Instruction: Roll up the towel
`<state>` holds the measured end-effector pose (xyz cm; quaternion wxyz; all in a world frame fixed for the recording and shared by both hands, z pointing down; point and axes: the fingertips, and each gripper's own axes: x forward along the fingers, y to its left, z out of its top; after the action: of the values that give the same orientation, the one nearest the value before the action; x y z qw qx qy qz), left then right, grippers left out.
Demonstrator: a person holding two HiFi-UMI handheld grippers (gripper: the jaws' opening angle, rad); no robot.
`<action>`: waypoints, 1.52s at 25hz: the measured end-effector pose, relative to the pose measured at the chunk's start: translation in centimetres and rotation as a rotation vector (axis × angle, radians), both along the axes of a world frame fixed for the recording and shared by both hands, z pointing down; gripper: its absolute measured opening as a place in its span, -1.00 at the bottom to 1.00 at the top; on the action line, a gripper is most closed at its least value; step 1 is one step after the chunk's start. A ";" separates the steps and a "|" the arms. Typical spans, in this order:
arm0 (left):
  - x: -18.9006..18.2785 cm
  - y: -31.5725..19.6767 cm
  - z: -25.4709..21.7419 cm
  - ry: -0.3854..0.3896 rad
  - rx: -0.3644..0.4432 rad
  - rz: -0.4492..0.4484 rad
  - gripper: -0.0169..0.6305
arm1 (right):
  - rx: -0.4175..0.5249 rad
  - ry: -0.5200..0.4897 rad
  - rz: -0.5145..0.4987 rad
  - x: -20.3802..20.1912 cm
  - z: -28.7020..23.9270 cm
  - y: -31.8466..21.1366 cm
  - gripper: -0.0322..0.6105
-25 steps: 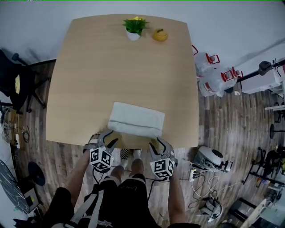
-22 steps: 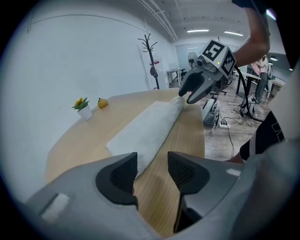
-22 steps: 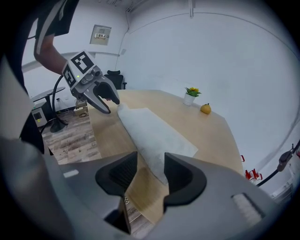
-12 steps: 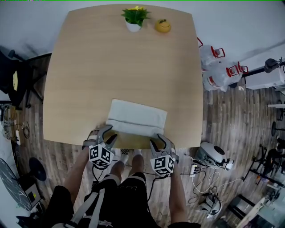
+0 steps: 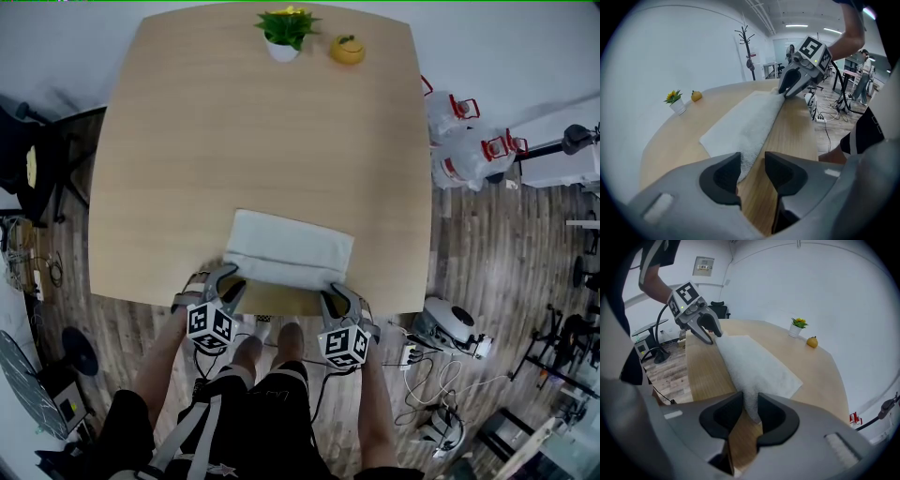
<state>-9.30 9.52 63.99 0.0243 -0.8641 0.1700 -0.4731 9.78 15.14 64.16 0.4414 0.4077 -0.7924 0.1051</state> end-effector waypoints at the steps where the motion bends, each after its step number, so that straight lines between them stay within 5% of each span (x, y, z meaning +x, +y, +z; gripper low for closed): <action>1: 0.0 0.1 0.1 -0.001 -0.003 0.005 -0.41 | 0.003 0.010 -0.008 0.0 0.1 0.0 -0.56; 4: -0.1 0.1 0.2 -0.008 0.010 0.000 -0.50 | 0.007 0.022 -0.017 -0.1 0.3 0.2 -0.61; 6: -0.4 -0.2 0.1 -0.022 0.047 -0.010 -0.82 | 0.012 0.024 -0.020 -0.1 0.2 0.3 -0.68; 19: -0.4 1.7 -0.3 -0.034 -0.004 0.001 -0.85 | -0.007 0.015 -0.062 -0.2 -0.4 1.9 -0.79; 29: -0.9 5.7 -0.9 -0.040 -0.142 0.041 -0.85 | -0.128 -0.061 -0.104 -0.7 -1.0 5.3 -0.79; 38: -0.7 5.1 -2.2 -0.034 -0.111 0.021 -0.85 | -0.172 -0.113 -0.107 -0.7 -2.3 5.6 -0.79</action>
<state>-10.04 14.63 61.76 -0.0156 -0.8576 0.1341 -0.4963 9.07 20.78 61.90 0.4341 0.3190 -0.8247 0.1720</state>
